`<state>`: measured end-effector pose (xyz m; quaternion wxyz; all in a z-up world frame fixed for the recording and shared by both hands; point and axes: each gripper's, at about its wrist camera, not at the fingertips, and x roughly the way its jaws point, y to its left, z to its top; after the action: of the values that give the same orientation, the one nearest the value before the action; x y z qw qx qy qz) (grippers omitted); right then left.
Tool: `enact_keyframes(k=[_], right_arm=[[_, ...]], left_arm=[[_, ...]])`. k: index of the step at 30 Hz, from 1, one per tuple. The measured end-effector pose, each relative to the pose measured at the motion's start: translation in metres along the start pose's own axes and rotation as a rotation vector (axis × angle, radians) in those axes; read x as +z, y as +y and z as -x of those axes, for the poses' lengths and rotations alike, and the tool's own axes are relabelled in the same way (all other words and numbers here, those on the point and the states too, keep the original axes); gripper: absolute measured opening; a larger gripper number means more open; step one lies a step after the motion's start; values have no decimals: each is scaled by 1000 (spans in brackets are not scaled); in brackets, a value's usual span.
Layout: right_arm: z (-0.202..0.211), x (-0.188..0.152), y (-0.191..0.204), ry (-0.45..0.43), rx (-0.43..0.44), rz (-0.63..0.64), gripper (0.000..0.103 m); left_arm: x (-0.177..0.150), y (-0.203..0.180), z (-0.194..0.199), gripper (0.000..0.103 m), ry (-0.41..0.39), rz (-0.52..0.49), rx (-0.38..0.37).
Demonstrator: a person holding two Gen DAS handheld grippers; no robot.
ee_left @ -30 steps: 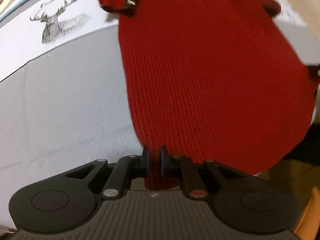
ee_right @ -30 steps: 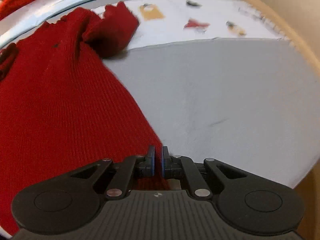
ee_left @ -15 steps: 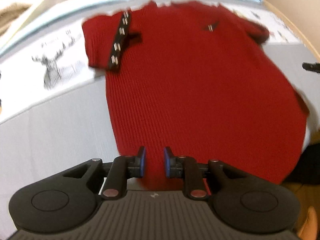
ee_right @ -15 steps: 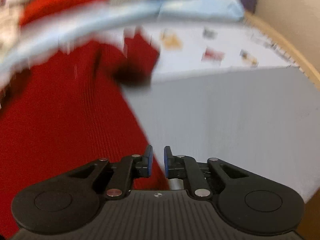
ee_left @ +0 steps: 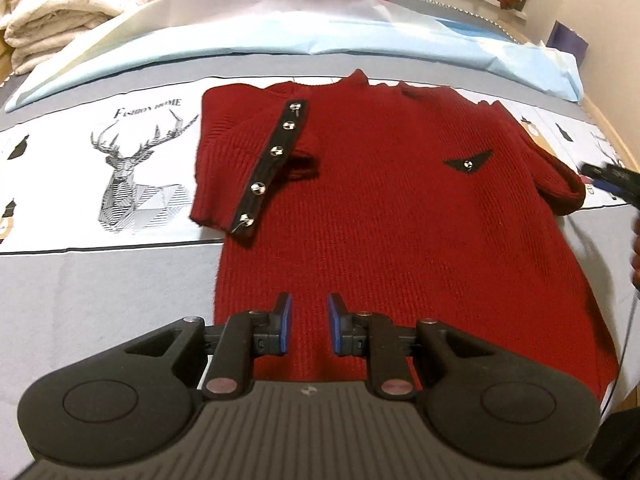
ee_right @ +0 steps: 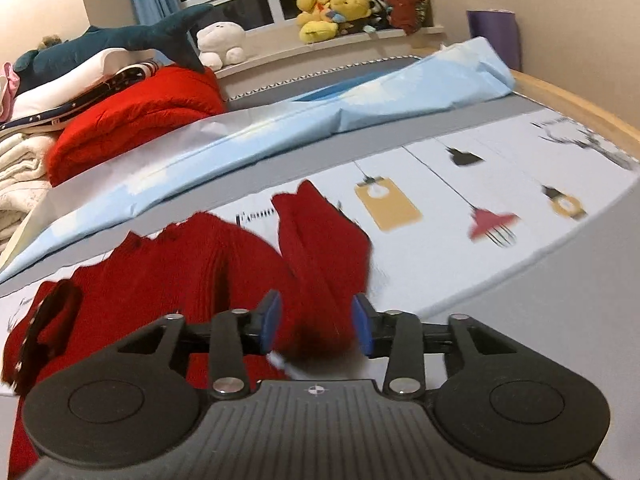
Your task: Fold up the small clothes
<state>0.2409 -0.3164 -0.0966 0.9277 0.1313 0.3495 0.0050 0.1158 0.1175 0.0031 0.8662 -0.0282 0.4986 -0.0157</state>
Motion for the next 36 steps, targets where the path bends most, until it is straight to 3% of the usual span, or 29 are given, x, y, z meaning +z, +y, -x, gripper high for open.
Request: enact_keyframes(k=[9,10,13,14,16,18,20,22,23,24,26,27,29,31,33,34,35,36], right_arm=[[-103,25,36,102,-112,278,48],[-111,26,36,110,-111,286,46],[-132,31,31,138,-93,276,15],[-138,33,28,143,-90,267,15],[-138,43,16,95,-100,200,13],[-122,60,-8,-26,-71,35,13],[-86,70,-41,-275,-69,-152,13],[-60,62,-72,-453,-219,-286,13],[-57,56,-89,-447,-309,-359,13],[-63,45,-111,-370,-380,-450,13],[-84,15,-153,-154,-364,-612,13],[-88,2,-168,-100,-357,-674,14],[-86,-8,-185,-106,-295,-720,18],[-85,-2,-190,-114,-261,-671,24],[-83,-1,-197,-133,-216,-673,24],[-84,-1,-204,-125,-218,-695,23],[-86,-4,-212,-112,-220,-736,13],[-86,-6,-219,-118,-200,-776,12]], left_arm=[[21,-4,-38,21,17,-23,10],[23,-3,-41,21,19,-20,14],[27,-1,-45,21,20,-7,24],[28,-1,-46,21,20,-1,26],[30,-1,-48,21,18,6,30],[31,-2,-50,21,19,5,31],[31,-5,-51,21,18,0,30],[32,-8,-53,21,21,-10,31],[32,-10,-54,21,22,-14,30],[32,-12,-55,21,22,-18,28],[33,-15,-56,21,20,-24,23],[33,-17,-56,21,20,-24,21],[33,-20,-58,21,21,-27,17],[33,-25,-60,21,23,-39,14],[32,-29,-63,21,26,-51,14],[32,-30,-64,21,29,-55,17],[31,-31,-65,21,31,-56,18],[31,-32,-66,21,33,-57,19]])
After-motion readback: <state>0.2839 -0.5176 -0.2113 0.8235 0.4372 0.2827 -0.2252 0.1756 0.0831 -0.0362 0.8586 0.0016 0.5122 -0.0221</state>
